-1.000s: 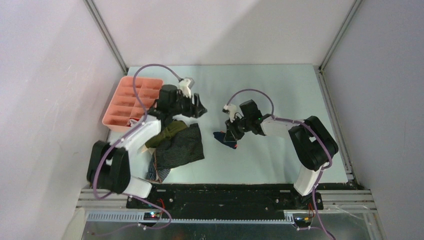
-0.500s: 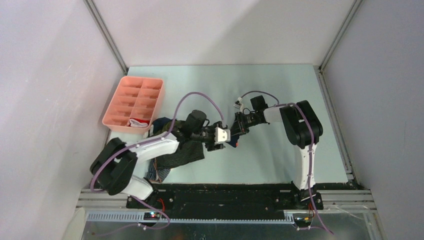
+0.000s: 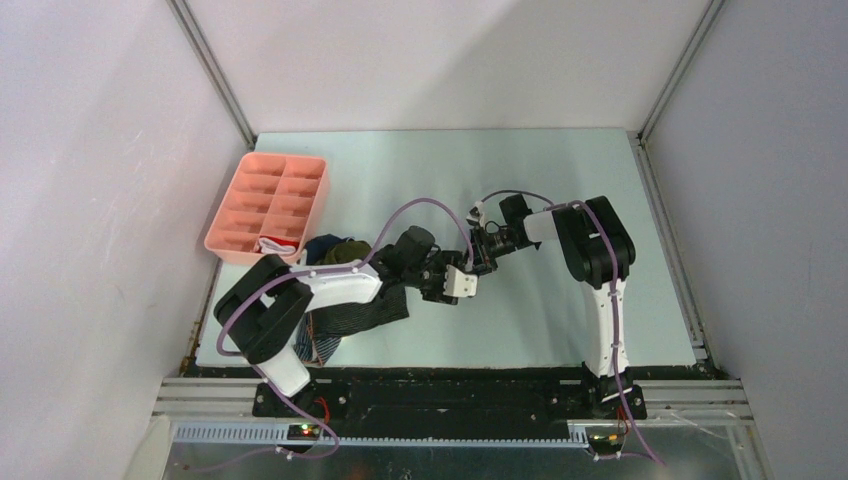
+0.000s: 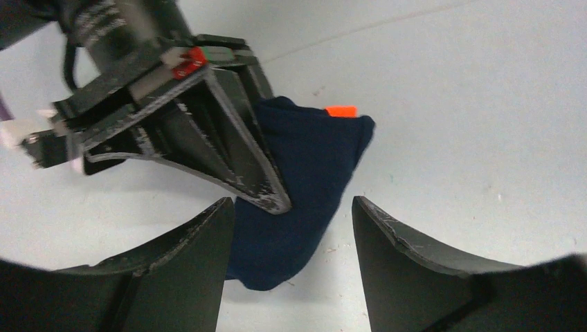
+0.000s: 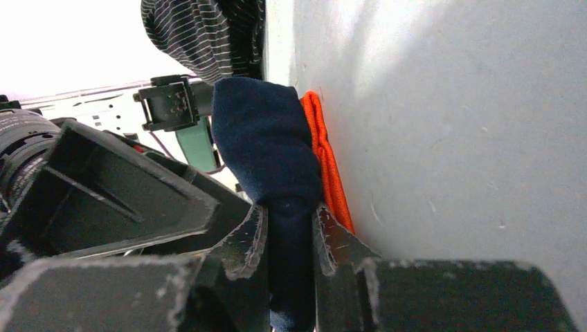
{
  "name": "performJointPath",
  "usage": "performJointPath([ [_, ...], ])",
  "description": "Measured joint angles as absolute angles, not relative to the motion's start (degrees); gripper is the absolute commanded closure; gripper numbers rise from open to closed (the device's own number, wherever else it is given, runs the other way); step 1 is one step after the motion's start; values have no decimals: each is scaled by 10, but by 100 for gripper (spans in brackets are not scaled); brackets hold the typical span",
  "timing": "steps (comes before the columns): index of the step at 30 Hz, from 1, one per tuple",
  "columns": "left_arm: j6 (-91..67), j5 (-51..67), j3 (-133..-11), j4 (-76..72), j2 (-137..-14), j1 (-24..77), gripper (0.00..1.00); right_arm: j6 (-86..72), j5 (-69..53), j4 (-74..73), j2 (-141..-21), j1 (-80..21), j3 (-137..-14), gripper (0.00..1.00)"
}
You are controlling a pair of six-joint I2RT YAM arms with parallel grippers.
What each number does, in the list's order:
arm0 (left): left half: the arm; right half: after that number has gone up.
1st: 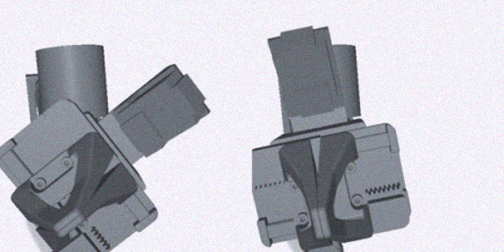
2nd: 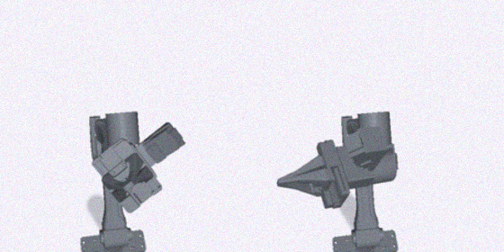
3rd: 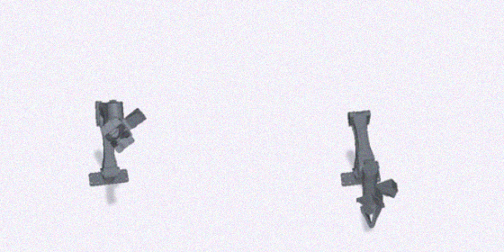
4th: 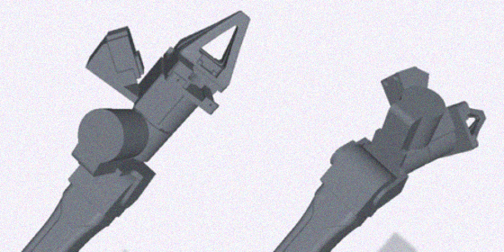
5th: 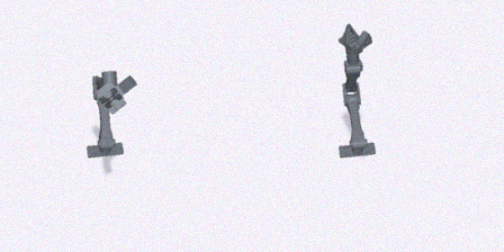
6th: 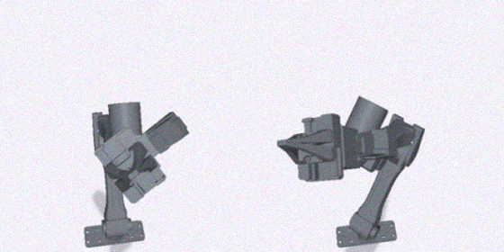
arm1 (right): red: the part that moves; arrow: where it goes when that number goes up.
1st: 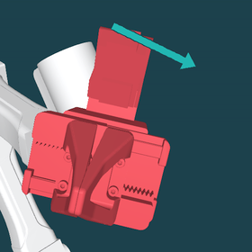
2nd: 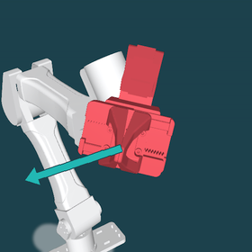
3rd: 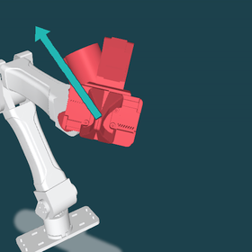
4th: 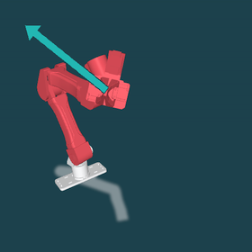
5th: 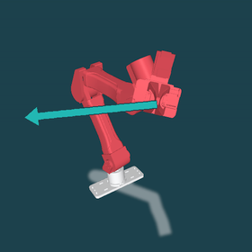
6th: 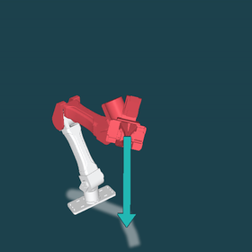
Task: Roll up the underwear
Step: Roll the underwear to the center of the board.
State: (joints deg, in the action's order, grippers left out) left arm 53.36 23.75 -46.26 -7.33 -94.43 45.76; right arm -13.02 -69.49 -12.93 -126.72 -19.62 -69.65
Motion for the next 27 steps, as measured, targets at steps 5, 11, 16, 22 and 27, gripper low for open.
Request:
performJointPath([
  [5, 444, 213, -444, -97, -905, 474, 31, -112, -715, -177, -1287, -199, -719, 100],
  [11, 420, 208, -390, -130, -890, 482, 30, -68, -733, -253, -1308, -210, -745, 100],
  [16, 437, 209, -364, -146, -895, 481, 29, -50, -734, -272, -1311, -211, -750, 100],
  [22, 439, 194, -344, -209, -909, 483, 29, -29, -734, -287, -1311, -214, -752, 100],
  [27, 434, 185, -342, -239, -928, 486, 28, -15, -735, -298, -1312, -215, -755, 100],
])
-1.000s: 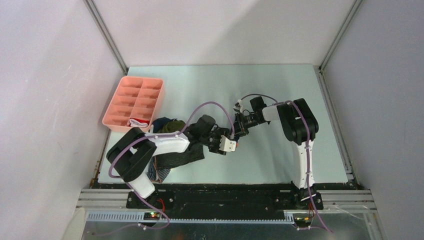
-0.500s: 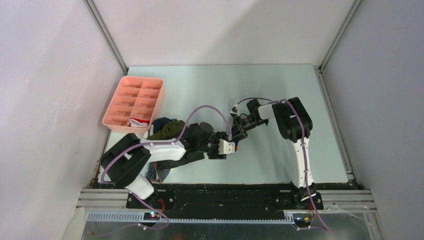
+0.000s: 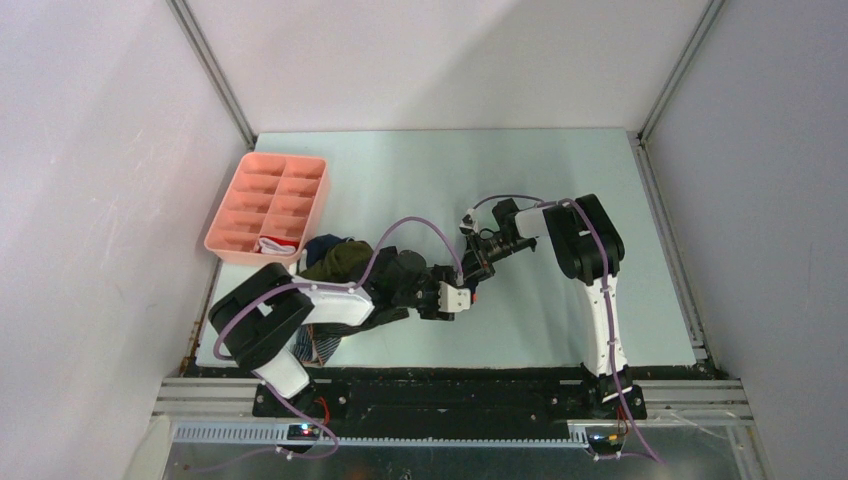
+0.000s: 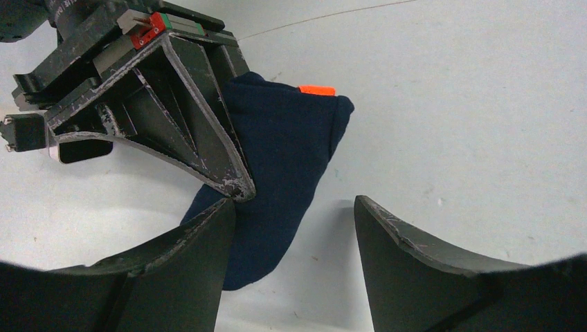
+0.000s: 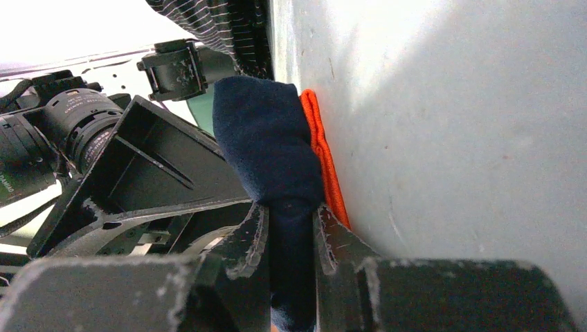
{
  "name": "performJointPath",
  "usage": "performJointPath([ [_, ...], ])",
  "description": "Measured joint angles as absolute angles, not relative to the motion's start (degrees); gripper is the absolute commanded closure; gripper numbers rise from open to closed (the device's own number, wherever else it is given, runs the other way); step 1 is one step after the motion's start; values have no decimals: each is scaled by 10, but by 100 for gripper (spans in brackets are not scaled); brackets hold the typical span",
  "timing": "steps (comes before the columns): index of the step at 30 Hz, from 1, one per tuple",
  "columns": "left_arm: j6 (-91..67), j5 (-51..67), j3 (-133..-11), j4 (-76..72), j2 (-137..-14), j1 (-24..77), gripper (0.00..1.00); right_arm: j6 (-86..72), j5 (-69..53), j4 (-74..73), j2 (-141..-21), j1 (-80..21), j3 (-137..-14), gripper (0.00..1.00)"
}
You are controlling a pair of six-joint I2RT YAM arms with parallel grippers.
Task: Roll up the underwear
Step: Roll the underwear to the center of the board.
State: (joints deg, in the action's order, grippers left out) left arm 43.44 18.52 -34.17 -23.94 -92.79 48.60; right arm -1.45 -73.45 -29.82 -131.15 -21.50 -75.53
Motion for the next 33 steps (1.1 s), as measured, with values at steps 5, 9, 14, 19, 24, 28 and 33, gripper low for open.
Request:
performJointPath([
  [5, 425, 175, -342, -269, -947, 487, 30, -1, -734, -317, -1316, -216, -763, 100],
  [9, 419, 168, -343, -288, -964, 487, 34, 1, -733, -323, -1317, -216, -766, 98],
  [14, 413, 162, -361, -298, -991, 486, 51, 1, -728, -326, -1317, -216, -768, 89],
  [19, 408, 175, -367, -295, -1001, 483, 75, 3, -721, -322, -1310, -213, -762, 42],
  [24, 394, 209, -394, -288, -1019, 462, 84, 29, -729, -317, -1244, -210, -735, 1],
  [28, 397, 242, -418, -277, -1039, 455, 89, 34, -694, -306, -1208, -204, -714, 0],
  [33, 412, 273, -459, -257, -1065, 455, 93, 25, -653, -325, -1178, -174, -696, 1],
])
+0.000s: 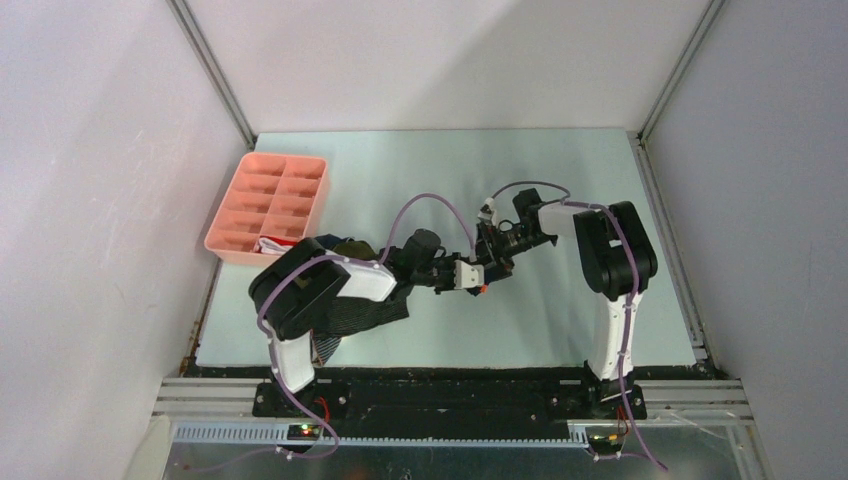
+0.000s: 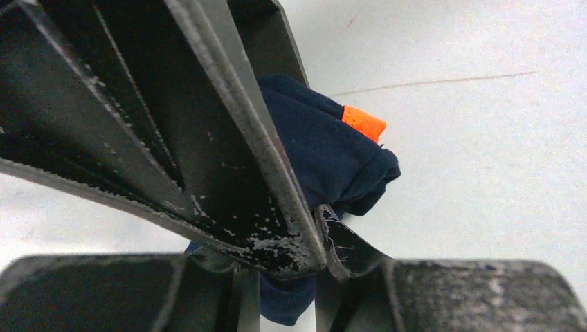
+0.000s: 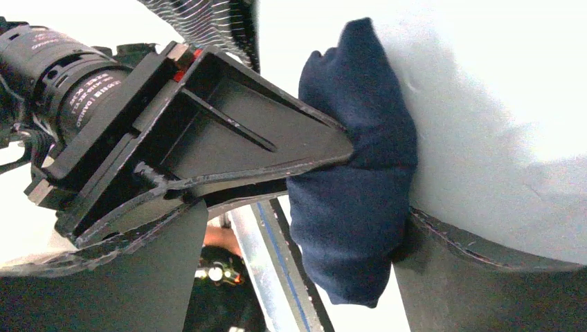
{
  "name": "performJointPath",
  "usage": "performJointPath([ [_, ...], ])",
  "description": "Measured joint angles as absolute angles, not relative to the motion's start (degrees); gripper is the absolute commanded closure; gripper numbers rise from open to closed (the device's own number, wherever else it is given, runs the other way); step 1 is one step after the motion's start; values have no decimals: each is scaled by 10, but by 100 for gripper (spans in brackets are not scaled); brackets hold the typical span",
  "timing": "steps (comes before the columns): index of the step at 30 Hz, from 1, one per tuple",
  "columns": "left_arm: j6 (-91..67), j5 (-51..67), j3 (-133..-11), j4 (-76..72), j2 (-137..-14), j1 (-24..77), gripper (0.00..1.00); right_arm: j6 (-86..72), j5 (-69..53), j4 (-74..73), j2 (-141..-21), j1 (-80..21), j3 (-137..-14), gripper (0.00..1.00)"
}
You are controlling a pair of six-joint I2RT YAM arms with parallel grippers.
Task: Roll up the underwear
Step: Roll the underwear to the center of the board.
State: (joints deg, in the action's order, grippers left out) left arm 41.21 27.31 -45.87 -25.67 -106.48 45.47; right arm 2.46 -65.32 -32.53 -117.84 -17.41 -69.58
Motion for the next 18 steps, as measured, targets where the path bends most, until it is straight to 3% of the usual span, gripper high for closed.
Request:
performJointPath([
  [5, 440, 299, -502, -225, -1087, 457, 100, 27, -593, -364, -1146, -129, -693, 1],
  [12, 475, 309, -536, -154, -1087, 457, 100, 45, -537, -387, -1081, -56, -686, 1],
  [18, 491, 312, -565, -86, -1086, 457, 100, 40, -441, -250, -839, -3, -535, 1],
])
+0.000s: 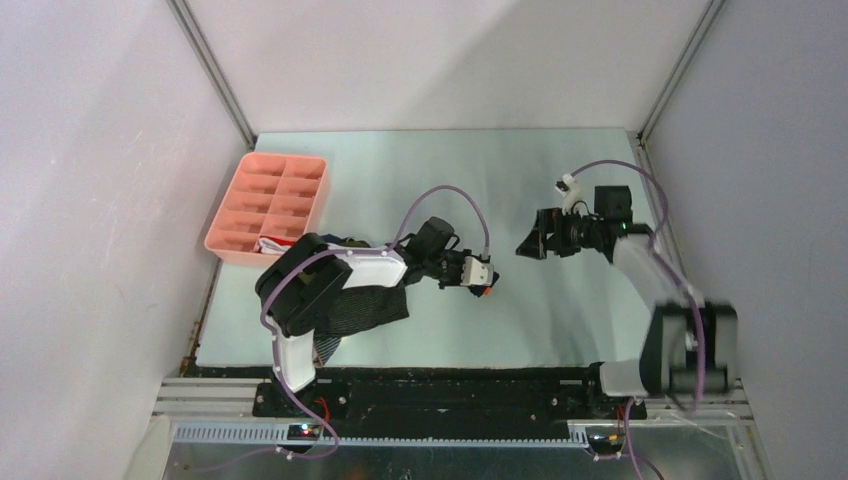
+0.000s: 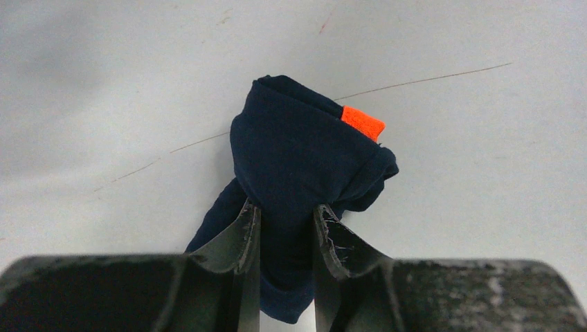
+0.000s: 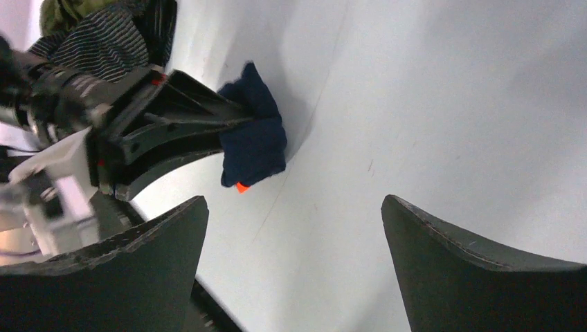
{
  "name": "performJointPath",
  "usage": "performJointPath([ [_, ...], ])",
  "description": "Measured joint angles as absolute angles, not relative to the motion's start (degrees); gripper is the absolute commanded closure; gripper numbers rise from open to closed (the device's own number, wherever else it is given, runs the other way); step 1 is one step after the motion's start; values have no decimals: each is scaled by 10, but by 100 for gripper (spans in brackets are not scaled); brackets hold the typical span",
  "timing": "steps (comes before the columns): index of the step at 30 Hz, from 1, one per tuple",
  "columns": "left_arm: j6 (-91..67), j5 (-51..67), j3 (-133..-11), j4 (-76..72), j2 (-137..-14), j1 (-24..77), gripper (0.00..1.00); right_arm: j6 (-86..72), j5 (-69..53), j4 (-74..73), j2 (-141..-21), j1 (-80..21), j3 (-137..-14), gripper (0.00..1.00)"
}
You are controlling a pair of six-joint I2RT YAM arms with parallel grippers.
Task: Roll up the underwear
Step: Roll the underwear to the center of the board.
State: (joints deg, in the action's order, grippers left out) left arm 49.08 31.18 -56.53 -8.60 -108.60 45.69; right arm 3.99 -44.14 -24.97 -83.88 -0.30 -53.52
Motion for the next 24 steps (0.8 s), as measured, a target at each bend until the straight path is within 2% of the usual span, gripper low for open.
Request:
performJointPath([
  [2, 489, 313, -580, -57, -1086, 457, 100, 61, -403, -205, -735, -22, -489, 0],
  [4, 472, 320, -595, -24, -1086, 454, 100, 81, -379, -179, -679, -46, -473, 1],
  [9, 411, 348, -623, 40, -1086, 442, 100, 160, -351, -171, -619, -105, -441, 1],
  [15, 337, 371, -647, 84, -1094, 431, 100, 283, -309, -134, -491, -261, -272, 1],
  [18, 298, 393, -655, 84, -1104, 418, 100, 308, -284, -107, -502, -317, -225, 8],
  [24, 272, 410, -658, 84, -1108, 409, 100, 343, -232, -41, -586, -374, -222, 17],
])
